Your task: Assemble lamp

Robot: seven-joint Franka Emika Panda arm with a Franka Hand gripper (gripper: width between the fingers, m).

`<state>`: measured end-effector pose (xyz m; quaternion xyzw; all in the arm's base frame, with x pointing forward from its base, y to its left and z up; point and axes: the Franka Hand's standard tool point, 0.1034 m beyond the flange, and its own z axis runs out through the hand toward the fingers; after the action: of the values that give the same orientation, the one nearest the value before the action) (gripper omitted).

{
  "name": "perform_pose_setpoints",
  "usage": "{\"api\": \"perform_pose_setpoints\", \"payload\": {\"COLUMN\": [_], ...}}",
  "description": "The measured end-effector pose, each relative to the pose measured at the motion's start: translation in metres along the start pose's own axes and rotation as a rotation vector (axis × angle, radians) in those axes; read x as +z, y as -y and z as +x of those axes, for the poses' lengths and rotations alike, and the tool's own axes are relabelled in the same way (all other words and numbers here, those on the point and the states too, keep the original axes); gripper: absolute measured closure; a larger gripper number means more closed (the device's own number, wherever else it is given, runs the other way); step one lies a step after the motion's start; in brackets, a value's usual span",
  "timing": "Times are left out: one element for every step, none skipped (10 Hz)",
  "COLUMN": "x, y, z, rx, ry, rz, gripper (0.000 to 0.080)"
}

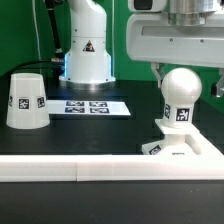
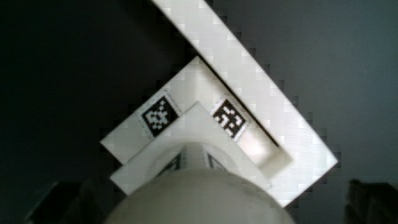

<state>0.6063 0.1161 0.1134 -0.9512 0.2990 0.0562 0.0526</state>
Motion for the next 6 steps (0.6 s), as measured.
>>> {"api": "perform_pose_setpoints", "payload": {"x": [-0.0007,-0.0010,-0.0016,-0.0035,-0.0042,-0.0043], "y": [-0.0026,-0.0041,-0.0045,-0.0041,-0.0043,-0.0053], "z": [0.0022,0.0037,0.0047,0.0073,0.0091,0.0104], "rx": [-0.152,-0.279,-0.398,-0.556,-0.688,-0.813], "ry": [-0.007,-0.012,-0.016,-0.023,-0.025,-0.023], "rz": [-0.014,-0.023,-0.032,-0.045,-0.054,-0.061], "gripper": [0.0101,0.0101,0.0101,0.0101,0.0101,0.0101]}}
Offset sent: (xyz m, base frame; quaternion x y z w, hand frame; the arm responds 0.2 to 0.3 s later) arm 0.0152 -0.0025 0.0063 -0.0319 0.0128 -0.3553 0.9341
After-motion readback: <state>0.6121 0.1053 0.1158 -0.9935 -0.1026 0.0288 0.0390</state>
